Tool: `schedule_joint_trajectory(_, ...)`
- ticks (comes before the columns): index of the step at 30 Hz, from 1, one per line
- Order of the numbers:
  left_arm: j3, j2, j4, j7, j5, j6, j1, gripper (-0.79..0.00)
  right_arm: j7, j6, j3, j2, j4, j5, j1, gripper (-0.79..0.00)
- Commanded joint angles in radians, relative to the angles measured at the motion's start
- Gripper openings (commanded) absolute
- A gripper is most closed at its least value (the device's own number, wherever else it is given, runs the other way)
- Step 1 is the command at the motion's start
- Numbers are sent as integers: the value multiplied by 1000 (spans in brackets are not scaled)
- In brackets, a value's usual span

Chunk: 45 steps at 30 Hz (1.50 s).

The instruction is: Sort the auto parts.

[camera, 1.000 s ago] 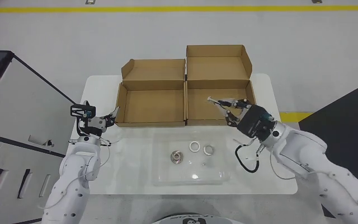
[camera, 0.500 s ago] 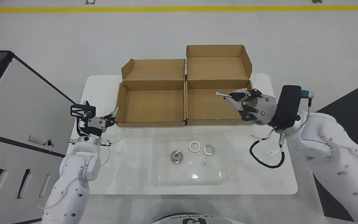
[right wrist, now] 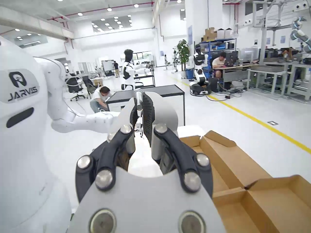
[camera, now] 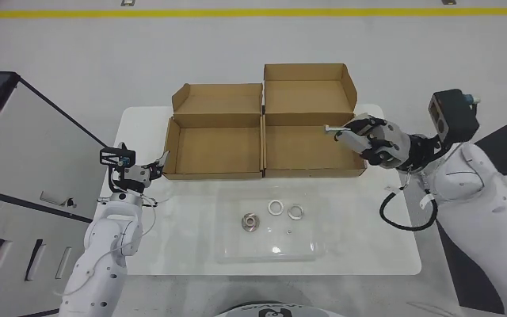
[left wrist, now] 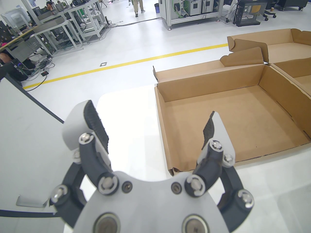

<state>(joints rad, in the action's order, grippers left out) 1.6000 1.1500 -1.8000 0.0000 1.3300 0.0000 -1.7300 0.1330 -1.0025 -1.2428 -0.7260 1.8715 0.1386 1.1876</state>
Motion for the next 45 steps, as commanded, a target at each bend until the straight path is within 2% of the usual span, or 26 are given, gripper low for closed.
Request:
schedule_joint_trajectory(1,0,0,0,0,0,0,0,0,36,-10,20,-2,-1,-70,-26,-785)
schedule_joint_trajectory(11,0,0,0,0,0,0,0,0,229,-10,73,-6,26,-347,-110,-785)
schedule_joint_trajectory(19,0,0,0,0,0,0,0,0,391,-10,67,-21,57,-541,-136,-785)
schedule_joint_trajectory(33,0,0,0,0,0,0,0,0,675,-10,15,-88,110,-879,-127,-785)
schedule_joint_trajectory(45,0,0,0,0,0,0,0,0,675,-10,76,-141,126,-952,-170,-785)
